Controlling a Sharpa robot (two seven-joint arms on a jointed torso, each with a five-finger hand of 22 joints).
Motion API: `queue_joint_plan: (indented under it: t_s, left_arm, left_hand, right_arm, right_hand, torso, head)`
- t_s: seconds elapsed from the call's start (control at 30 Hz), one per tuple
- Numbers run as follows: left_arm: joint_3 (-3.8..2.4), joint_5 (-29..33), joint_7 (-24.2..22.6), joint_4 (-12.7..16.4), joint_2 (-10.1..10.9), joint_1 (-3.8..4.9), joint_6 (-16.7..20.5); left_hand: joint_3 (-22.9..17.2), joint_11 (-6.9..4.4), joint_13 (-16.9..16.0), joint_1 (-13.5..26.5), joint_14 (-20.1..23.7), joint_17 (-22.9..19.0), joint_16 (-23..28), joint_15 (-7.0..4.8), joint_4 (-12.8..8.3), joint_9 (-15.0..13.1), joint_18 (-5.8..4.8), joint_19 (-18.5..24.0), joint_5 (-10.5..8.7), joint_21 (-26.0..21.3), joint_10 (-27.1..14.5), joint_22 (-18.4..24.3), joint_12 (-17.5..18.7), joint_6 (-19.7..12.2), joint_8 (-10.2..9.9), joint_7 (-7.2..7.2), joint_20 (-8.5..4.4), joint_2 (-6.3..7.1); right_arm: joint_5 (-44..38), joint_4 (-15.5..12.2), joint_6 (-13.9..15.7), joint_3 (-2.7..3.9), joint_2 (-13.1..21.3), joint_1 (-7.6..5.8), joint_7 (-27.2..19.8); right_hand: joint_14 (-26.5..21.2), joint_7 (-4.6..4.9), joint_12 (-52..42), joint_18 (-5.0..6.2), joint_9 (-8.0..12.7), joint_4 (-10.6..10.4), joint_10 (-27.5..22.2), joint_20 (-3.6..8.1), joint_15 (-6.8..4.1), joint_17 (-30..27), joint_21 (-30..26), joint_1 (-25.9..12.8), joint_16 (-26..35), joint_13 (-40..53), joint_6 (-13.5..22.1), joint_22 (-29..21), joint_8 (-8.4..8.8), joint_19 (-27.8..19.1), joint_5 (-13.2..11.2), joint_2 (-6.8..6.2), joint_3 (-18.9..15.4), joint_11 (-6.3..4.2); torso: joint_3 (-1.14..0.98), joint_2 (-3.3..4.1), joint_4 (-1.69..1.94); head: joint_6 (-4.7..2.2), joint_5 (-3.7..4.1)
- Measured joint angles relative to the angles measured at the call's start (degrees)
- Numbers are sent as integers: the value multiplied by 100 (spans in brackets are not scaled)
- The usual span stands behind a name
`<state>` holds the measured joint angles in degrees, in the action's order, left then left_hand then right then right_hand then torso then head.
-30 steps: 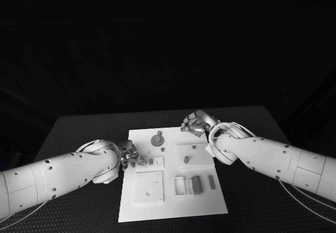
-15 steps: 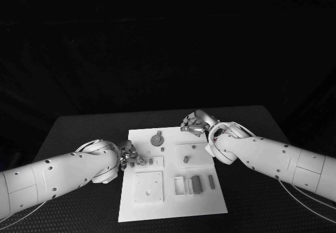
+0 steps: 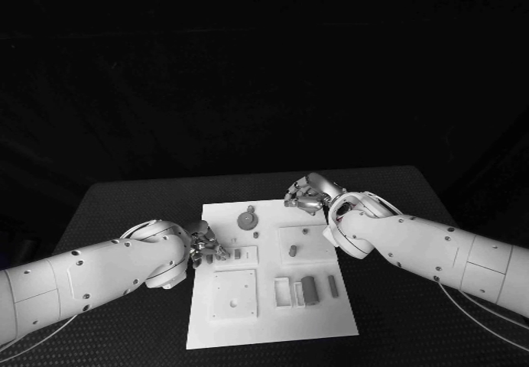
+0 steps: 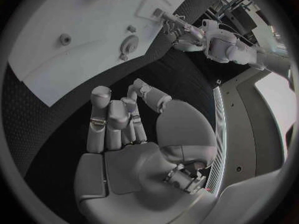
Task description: Assemble the parts on the task board
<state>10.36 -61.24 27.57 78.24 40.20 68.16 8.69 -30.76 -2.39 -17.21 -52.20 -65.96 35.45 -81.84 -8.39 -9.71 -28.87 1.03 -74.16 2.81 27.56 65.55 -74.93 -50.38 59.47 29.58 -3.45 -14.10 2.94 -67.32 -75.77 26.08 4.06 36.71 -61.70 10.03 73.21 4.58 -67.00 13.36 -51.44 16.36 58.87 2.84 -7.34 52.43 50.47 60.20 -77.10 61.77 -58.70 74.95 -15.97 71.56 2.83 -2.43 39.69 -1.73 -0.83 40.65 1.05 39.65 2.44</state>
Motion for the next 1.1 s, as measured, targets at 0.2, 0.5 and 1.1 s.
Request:
queue_joint_plan:
  t_s: [0.2,0.5,1.1]
  left_arm:
    - [1,171,-29,-9,15,1,44]
    - [3,329,-52,-34,22,0,105]
    - [-32,417,-64,-179,-24,25,-22]
  left_hand:
    - [-170,1,-5,-10,-21,23,-25,-1,-219,-2,0,-10,-32,42,1,0,-34,11,-32,-11,9,-135]
    - [-211,1,-12,48,-30,37,-47,8,-294,-25,-1,-18,-20,67,1,1,-42,11,-34,-11,19,-193]
    - [-268,-36,-24,103,-50,70,-110,9,-523,-130,-1,-61,-21,174,40,2,-91,49,17,30,-5,-248]
  right_arm:
    - [0,2,-7,0,1,0,0]
    - [0,2,-14,0,5,0,0]
    - [1,3,-24,0,-1,0,0]
  right_hand:
    - [27,0,0,0,0,0,0,0,-10,0,0,0,0,0,0,0,0,0,0,0,0,0]
    - [27,0,0,0,-5,0,0,0,-10,0,0,0,0,0,0,0,0,0,0,0,0,0]
    - [26,0,0,0,-4,0,0,-1,-9,0,0,0,0,0,0,0,0,0,0,0,0,0]
  torso:
    - [-3,-1,0]
    - [-4,-1,0]
    - [-5,0,-5]
  head:
    - [1,-3]
    - [3,-1]
    - [-3,-21]
